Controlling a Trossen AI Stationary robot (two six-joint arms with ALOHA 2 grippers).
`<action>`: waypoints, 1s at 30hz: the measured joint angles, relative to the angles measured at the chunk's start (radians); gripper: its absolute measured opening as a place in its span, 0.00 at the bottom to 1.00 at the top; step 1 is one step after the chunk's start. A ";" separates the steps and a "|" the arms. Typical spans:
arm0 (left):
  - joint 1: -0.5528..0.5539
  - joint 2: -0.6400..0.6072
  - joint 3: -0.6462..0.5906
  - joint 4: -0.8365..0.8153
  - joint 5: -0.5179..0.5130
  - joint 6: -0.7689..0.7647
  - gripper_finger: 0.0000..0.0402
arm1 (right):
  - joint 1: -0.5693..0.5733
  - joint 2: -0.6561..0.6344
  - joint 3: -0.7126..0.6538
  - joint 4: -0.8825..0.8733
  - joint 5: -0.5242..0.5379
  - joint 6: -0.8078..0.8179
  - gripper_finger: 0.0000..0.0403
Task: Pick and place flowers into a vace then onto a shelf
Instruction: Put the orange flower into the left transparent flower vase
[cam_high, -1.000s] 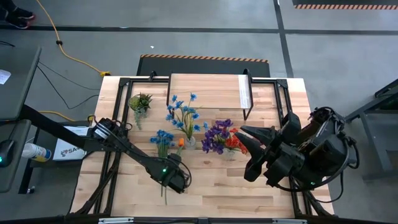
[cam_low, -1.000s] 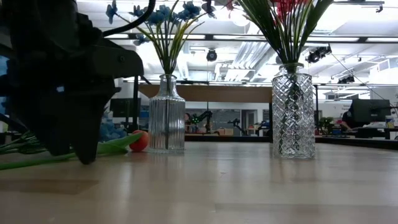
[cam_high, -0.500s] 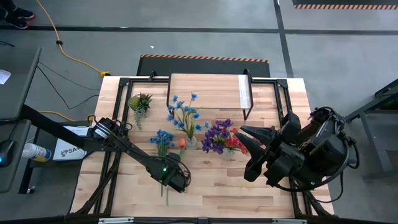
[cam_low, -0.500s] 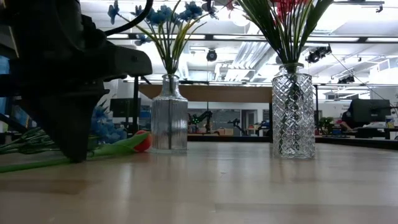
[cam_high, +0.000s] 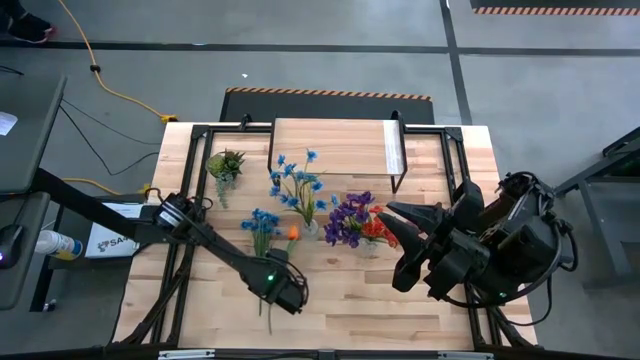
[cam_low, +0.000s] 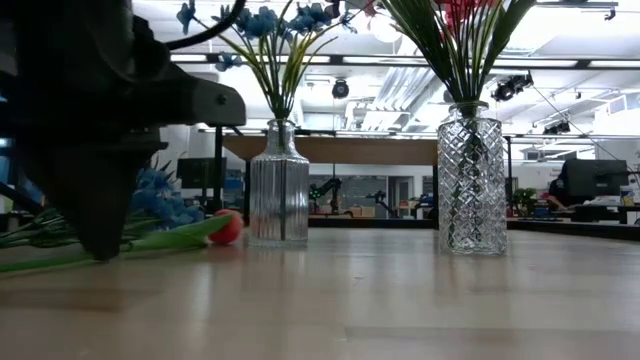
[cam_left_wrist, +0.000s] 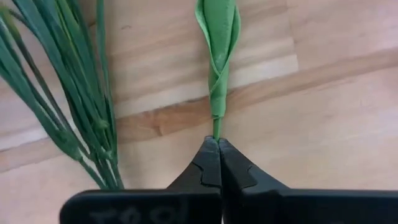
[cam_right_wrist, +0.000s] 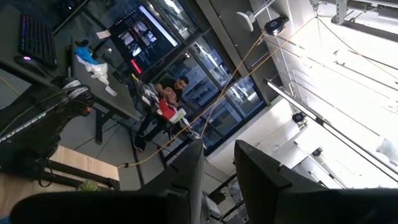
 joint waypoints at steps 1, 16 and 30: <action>-0.006 0.000 0.000 -0.001 0.001 -0.004 0.05 | 0.000 0.000 0.000 0.000 0.000 0.001 0.21; -0.078 -0.004 0.013 -0.019 -0.052 -0.145 0.05 | 0.000 0.000 0.000 0.000 0.002 -0.001 0.21; -0.116 -0.006 0.340 -0.516 -0.126 -0.202 0.05 | 0.000 0.000 0.000 0.000 0.002 -0.002 0.21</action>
